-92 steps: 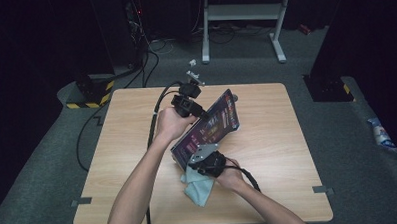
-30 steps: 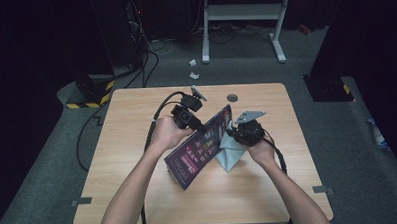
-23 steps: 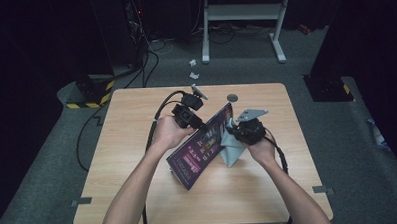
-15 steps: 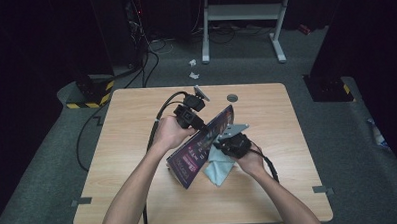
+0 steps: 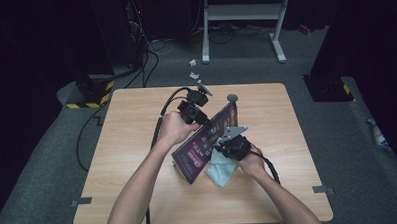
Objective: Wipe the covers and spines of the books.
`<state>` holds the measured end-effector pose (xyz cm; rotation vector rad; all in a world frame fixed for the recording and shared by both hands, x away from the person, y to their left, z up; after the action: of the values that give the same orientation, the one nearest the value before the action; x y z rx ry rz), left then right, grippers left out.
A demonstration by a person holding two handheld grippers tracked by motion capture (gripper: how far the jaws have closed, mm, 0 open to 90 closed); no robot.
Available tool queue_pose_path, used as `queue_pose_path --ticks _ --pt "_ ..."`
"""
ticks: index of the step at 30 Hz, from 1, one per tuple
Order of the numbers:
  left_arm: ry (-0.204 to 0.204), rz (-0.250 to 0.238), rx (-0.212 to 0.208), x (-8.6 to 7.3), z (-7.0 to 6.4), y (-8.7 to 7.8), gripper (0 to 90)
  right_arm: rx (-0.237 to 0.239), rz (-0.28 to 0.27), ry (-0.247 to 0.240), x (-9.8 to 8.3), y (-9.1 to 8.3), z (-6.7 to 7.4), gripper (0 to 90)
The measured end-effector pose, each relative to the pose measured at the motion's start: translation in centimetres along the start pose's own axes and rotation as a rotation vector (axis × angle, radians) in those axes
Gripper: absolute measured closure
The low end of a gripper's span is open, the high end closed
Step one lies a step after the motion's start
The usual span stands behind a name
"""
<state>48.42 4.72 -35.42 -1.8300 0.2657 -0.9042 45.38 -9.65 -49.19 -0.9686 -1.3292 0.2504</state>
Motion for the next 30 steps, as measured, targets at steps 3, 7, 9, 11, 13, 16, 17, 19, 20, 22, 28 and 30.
queue_pose_path --ticks 3,7,9,11,13,16,17,19,20,22,28,30 --pt "0.003 -0.012 0.001 0.0 -0.2 -0.3 83.7 -0.05 0.001 0.071 -0.6 -0.1 -1.9 83.4" --pt "-0.001 -0.015 0.007 0.3 -0.2 -0.3 83.7 -0.082 -0.004 0.101 -1.1 0.1 -2.5 83.4" --pt "-0.01 -0.022 0.01 0.4 -0.1 -0.2 83.7 -0.05 -0.012 0.058 -0.7 0.4 -1.1 83.4" --pt "-0.022 -0.03 0.007 0.4 0.2 -0.1 83.7 -0.005 -0.024 0.009 0.0 0.7 0.7 83.4" --pt "-0.033 -0.032 -0.004 0.4 0.3 -0.1 83.7 0.028 -0.03 -0.058 0.6 1.0 2.2 83.4" --pt "-0.026 -0.035 0.009 0.2 0.3 -0.3 83.7 0.007 -0.029 -0.063 0.9 1.0 1.8 83.5" --pt "-0.024 -0.037 0.01 0.1 0.4 -0.5 83.7 -0.007 -0.032 -0.024 0.7 1.0 1.0 83.4" --pt "-0.036 -0.042 0.007 0.1 0.6 -0.7 83.7 -0.024 -0.028 0.033 0.2 1.0 0.0 83.4" --pt "-0.042 -0.043 0.006 0.1 0.8 -0.7 83.7 -0.022 -0.024 0.031 0.2 1.0 0.1 83.4" --pt "-0.058 -0.046 0.001 0.3 1.2 -0.5 83.7 0.008 -0.023 -0.01 0.6 1.1 1.4 83.4" --pt "-0.069 -0.054 0.0 0.5 1.2 0.0 83.7 0.098 -0.041 -0.152 2.3 1.4 5.2 83.4" --pt "-0.069 -0.06 0.002 0.5 1.2 -0.2 83.7 0.079 -0.03 -0.091 2.0 1.4 4.0 83.4"
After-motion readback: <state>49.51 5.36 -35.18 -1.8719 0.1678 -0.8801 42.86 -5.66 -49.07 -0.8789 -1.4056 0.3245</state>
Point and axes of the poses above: each handheld gripper's, and its own axes: y roughly forward along the jaws, x roughly out of its top, z roughly to its left, the point moved 3 cm from there along y, roughly forward along the jaws, and after that the axes turned 5 degrees about x, right-handed, at the moved point
